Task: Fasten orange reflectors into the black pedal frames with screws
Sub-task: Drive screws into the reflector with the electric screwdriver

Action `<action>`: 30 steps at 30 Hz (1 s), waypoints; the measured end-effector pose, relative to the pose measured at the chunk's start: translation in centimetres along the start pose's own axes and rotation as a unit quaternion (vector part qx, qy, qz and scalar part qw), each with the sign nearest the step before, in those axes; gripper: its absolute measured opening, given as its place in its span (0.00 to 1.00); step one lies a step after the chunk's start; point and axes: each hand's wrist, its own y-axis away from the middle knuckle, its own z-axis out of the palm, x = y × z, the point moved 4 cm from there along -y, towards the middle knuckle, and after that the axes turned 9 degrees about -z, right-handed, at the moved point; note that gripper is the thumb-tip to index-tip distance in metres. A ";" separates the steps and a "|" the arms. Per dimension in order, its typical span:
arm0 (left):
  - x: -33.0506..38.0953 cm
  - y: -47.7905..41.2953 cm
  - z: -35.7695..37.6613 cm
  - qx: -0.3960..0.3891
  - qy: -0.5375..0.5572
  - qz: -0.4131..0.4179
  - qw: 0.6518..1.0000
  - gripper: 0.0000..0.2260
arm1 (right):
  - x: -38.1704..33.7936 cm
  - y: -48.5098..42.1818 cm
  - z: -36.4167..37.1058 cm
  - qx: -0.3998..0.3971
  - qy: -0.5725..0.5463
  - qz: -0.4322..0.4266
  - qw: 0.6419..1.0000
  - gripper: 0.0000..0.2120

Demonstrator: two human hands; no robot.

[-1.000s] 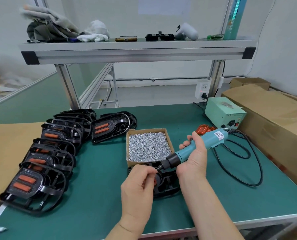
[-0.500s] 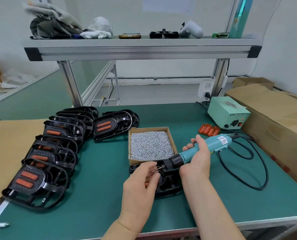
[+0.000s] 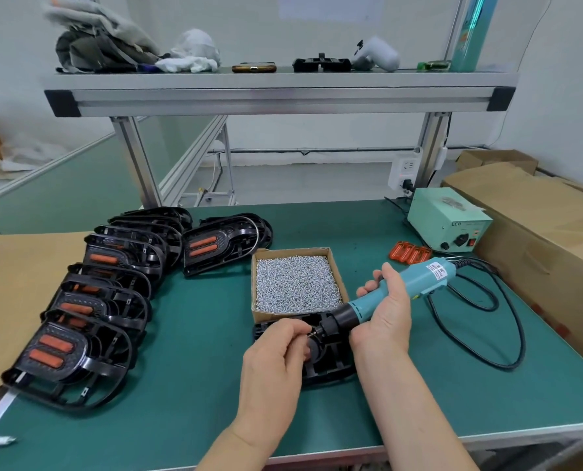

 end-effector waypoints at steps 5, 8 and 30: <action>0.8 -0.2 -0.2 0.026 -0.069 0.099 0.992 0.09 | -0.7 0.2 0.3 -0.010 0.011 -0.036 0.999 0.06; 0.7 -0.4 0.0 0.005 -0.058 0.094 0.994 0.08 | -1.0 0.1 0.2 -0.015 0.019 -0.054 0.998 0.07; -2.5 1.1 0.1 0.010 -0.347 0.153 0.925 0.21 | -1.6 2.4 2.4 -0.140 0.095 -0.256 0.952 0.10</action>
